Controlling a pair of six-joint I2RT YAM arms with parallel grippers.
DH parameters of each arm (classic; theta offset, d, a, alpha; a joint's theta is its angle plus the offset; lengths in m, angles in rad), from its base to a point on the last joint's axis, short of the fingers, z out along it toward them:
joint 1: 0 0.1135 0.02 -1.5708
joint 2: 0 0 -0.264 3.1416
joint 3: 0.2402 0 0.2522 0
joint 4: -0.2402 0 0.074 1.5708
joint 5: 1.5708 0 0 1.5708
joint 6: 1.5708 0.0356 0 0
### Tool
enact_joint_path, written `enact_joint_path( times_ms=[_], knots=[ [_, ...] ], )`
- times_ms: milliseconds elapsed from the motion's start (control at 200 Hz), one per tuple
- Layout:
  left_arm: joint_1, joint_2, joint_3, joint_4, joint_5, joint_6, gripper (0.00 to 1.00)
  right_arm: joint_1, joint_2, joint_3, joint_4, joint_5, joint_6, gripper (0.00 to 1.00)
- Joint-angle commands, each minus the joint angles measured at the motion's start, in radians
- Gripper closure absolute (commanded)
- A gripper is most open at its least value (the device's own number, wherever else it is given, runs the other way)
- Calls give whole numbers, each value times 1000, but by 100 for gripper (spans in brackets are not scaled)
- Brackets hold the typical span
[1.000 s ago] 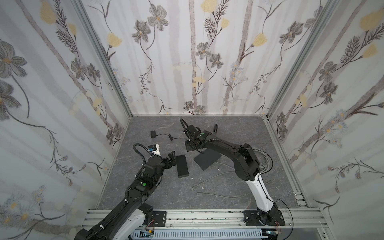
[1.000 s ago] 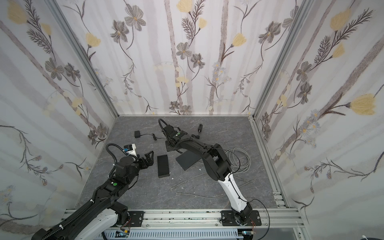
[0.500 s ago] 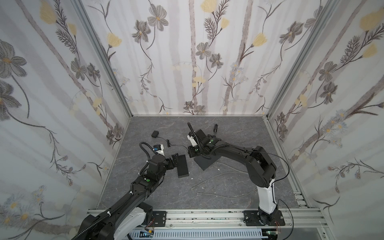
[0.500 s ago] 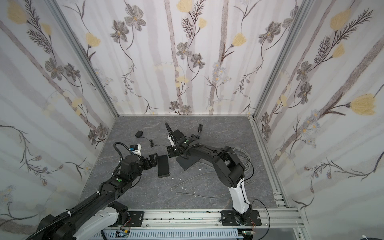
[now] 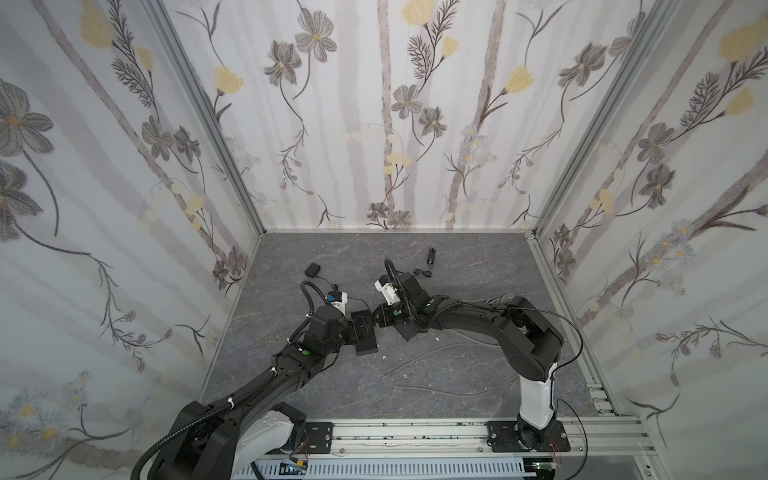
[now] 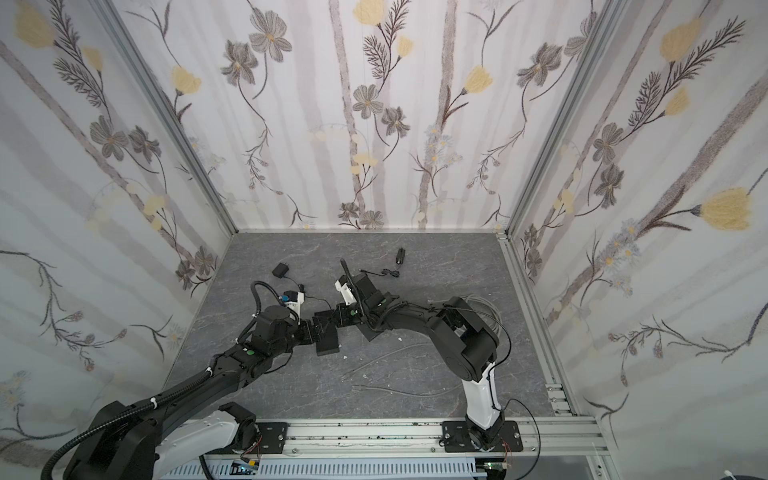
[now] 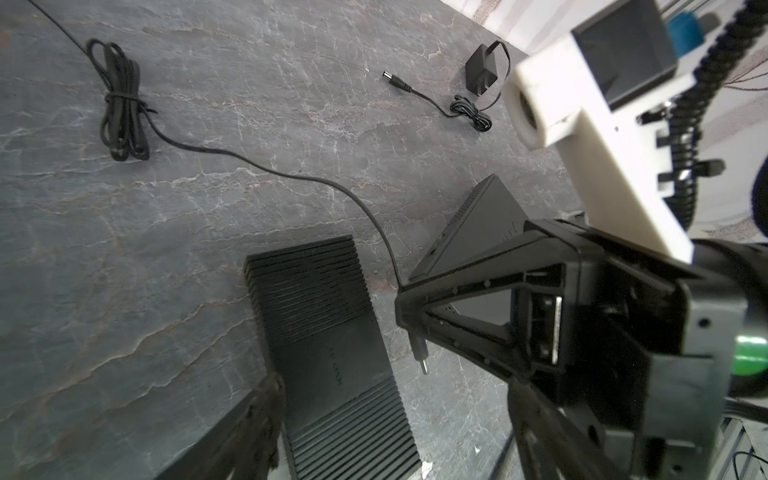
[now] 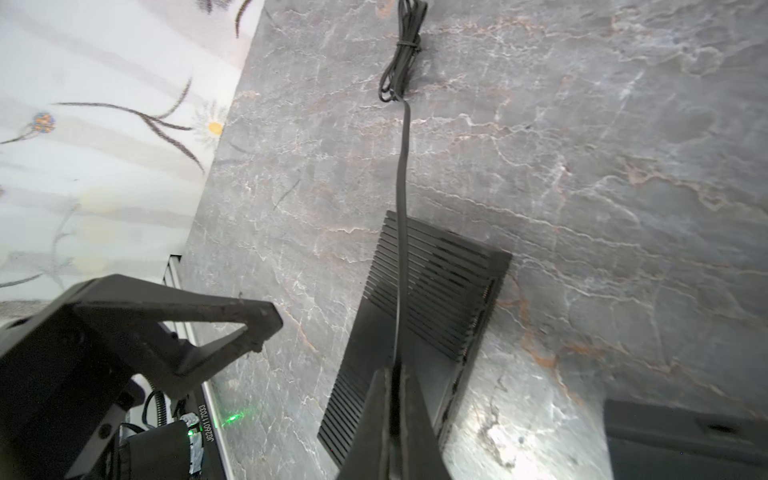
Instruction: Insert the plug into the switch port
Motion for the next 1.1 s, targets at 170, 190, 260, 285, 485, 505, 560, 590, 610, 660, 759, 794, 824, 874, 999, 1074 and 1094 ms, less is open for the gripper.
enact_joint_path(
  times_ms=[170,190,260,285,485,505,560,590,610,660,759,794,824,874,999,1074,1094],
  knots=[
    [-1,-71,-5,-197,-64,-108,6,31,2,-9,83,22,-22,100],
    [-3,-63,4,-217,-66,-112,6,31,3,-11,79,31,-28,100],
    [-3,-23,49,-297,-69,-126,4,28,1,-12,69,63,-43,100],
    [-2,-5,69,-326,-66,-127,0,27,2,-11,61,76,-48,100],
    [-6,174,188,-439,-72,-121,0,15,-8,-33,39,142,-39,100],
    [-9,195,200,-443,-72,-118,0,-12,-10,-38,39,146,-38,100],
    [-17,264,239,-457,-76,-105,0,-26,-26,-55,42,159,-38,100],
    [-25,299,269,-474,-84,-94,0,-33,-36,-68,45,165,-36,100],
    [-33,322,289,-488,-94,-87,0,-39,-42,-80,50,171,-32,100],
    [-52,372,340,-523,-125,-69,0,-52,-62,-112,71,175,-25,100],
    [-81,456,419,-566,-181,-51,0,-86,-94,-166,110,159,-11,100],
    [-87,478,441,-573,-190,-49,0,-95,-102,-179,118,154,-10,100],
    [-92,498,460,-579,-198,-46,0,-99,-106,-188,123,149,-10,100],
    [-97,531,485,-588,-210,-38,0,-106,-113,-200,128,142,-11,100],
    [-100,625,554,-623,-224,-7,0,-112,-128,-224,142,134,-10,100],
    [-105,674,586,-643,-232,17,3,-115,-135,-239,153,129,-9,100],
    [-103,684,593,-649,-238,19,3,-116,-138,-242,156,129,-10,100]
  ],
)
